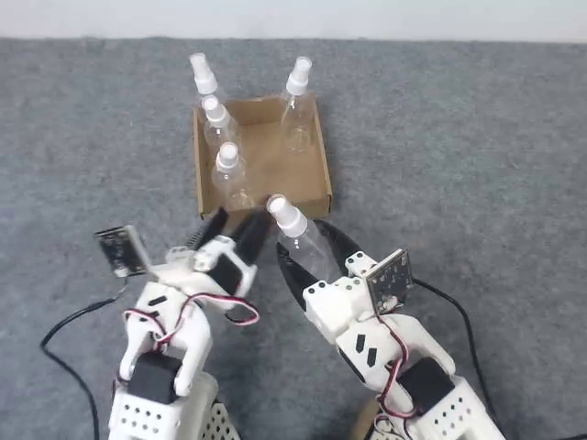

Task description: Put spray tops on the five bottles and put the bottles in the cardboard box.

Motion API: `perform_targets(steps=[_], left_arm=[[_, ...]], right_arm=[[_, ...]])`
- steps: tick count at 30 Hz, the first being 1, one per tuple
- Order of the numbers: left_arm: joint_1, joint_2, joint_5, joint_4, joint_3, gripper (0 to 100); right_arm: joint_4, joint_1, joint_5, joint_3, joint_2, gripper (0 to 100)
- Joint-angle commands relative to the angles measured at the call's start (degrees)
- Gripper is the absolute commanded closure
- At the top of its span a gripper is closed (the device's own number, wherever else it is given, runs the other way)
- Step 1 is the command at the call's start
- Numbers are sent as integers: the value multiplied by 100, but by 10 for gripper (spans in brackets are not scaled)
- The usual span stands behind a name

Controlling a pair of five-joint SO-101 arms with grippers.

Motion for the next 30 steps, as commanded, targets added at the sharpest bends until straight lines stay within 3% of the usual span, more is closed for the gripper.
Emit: perform_targets(steps=[1,7,15,30], left_arm=[[273,-114,-158,-132,-31,717],[703,-114,-431,202,-66,717],[730,-114,-440,211,-57,717],[-44,-114,-193,211,-558,717]], right_arm=[[-127,-57,237,97,-145,915],[-127,-57,255,105,-145,915],[-119,-57,255,132,-136,915],[365,-22,246,141,-136,915]])
